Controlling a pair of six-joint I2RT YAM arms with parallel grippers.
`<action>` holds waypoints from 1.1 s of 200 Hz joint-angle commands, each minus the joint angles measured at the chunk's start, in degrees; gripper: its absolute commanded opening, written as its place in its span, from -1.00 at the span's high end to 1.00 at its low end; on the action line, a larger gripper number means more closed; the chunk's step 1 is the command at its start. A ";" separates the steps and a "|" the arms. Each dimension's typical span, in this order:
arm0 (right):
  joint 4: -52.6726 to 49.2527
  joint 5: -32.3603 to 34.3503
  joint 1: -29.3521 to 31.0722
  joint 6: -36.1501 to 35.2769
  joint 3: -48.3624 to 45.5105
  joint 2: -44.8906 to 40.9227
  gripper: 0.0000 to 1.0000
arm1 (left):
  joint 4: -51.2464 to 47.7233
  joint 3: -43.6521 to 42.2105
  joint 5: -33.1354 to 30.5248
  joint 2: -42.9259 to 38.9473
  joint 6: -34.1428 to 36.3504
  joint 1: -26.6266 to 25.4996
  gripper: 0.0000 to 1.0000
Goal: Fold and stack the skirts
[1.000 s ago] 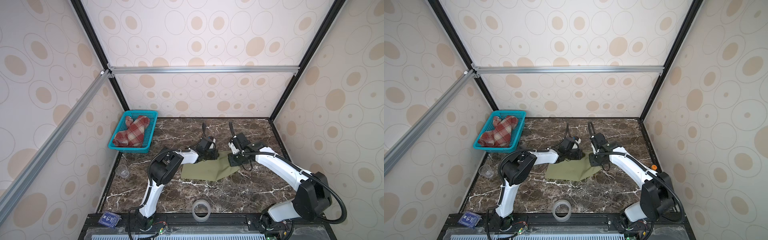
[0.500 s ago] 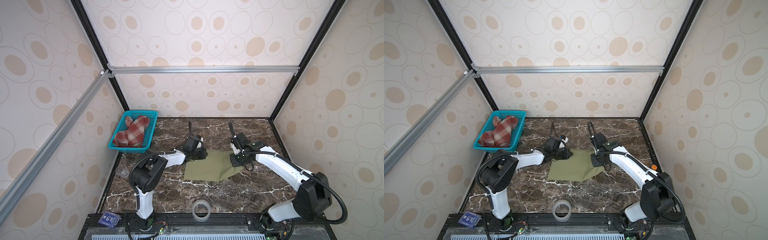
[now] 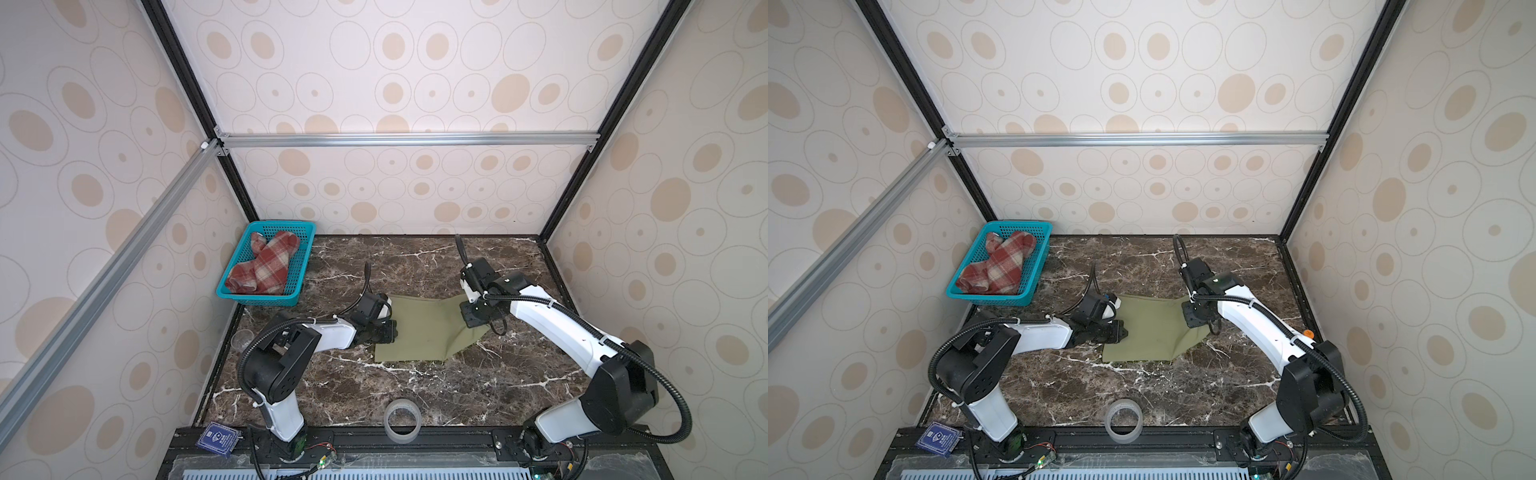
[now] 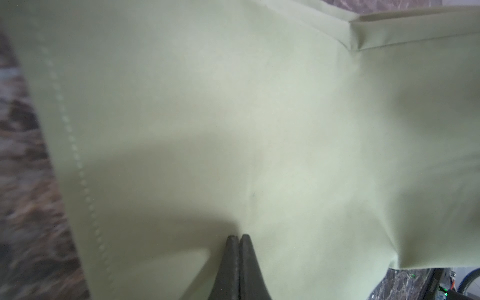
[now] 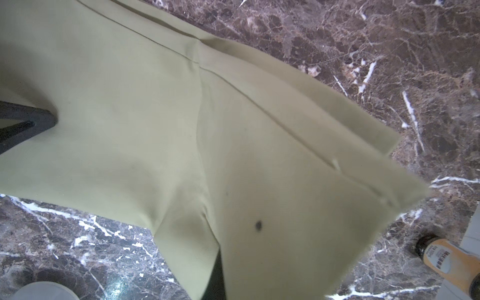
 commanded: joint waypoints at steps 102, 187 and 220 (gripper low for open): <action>-3.09 -3.47 2.04 1.99 6.63 4.14 1.00 | 14.29 -5.32 2.11 4.28 -8.86 -5.98 1.00; -3.25 0.57 7.42 5.74 9.29 9.93 1.00 | 24.54 -5.82 3.19 9.43 -16.35 -9.73 1.00; -2.98 1.67 9.88 7.18 9.68 12.10 1.00 | 26.03 -5.34 3.51 10.38 -17.44 -10.58 1.00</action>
